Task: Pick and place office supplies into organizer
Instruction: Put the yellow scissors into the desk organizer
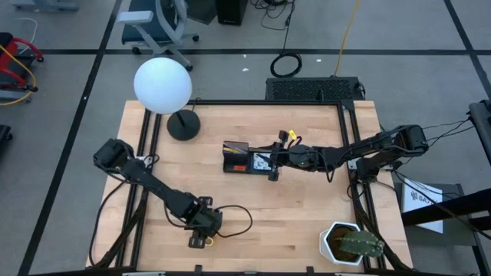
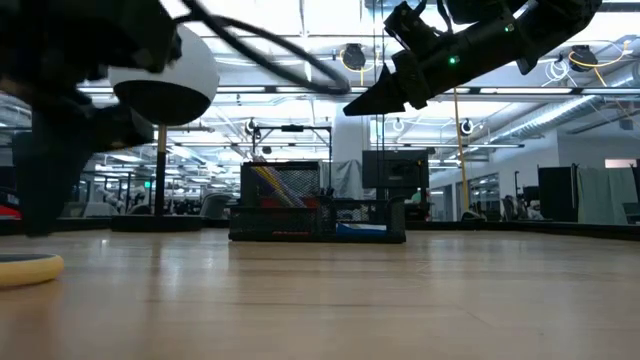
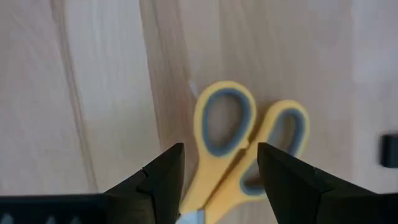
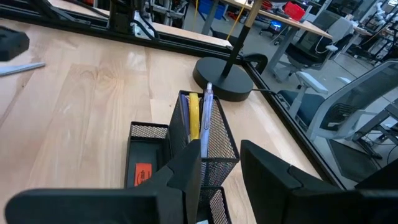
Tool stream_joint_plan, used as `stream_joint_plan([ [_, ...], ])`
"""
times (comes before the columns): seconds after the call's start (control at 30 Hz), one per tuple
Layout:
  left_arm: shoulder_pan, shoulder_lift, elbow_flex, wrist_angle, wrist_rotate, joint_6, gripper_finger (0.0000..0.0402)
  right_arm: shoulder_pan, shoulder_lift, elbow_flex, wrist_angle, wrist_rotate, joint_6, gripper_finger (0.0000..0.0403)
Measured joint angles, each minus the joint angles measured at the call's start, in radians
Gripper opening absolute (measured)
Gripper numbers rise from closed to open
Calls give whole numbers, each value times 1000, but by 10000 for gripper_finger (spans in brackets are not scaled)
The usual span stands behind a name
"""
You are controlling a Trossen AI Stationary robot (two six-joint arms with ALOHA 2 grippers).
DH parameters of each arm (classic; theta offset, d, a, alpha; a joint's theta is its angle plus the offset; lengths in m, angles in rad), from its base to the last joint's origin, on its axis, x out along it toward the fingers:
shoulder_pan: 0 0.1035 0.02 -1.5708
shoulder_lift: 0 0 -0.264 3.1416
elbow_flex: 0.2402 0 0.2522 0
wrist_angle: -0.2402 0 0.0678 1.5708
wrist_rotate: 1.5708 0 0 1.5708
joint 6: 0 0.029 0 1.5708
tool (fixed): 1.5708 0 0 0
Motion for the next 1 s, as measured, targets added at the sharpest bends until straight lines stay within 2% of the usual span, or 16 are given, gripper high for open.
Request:
stream_joint_plan([
  [0.57, 35, 27, 0, 27, -17, -13, 207, 0, 0, 0, -4, 0, 0, 105],
  [1.0, 26, 141, 10, 41, -86, -80, 207, 0, 0, 0, -8, 0, 11, 105],
])
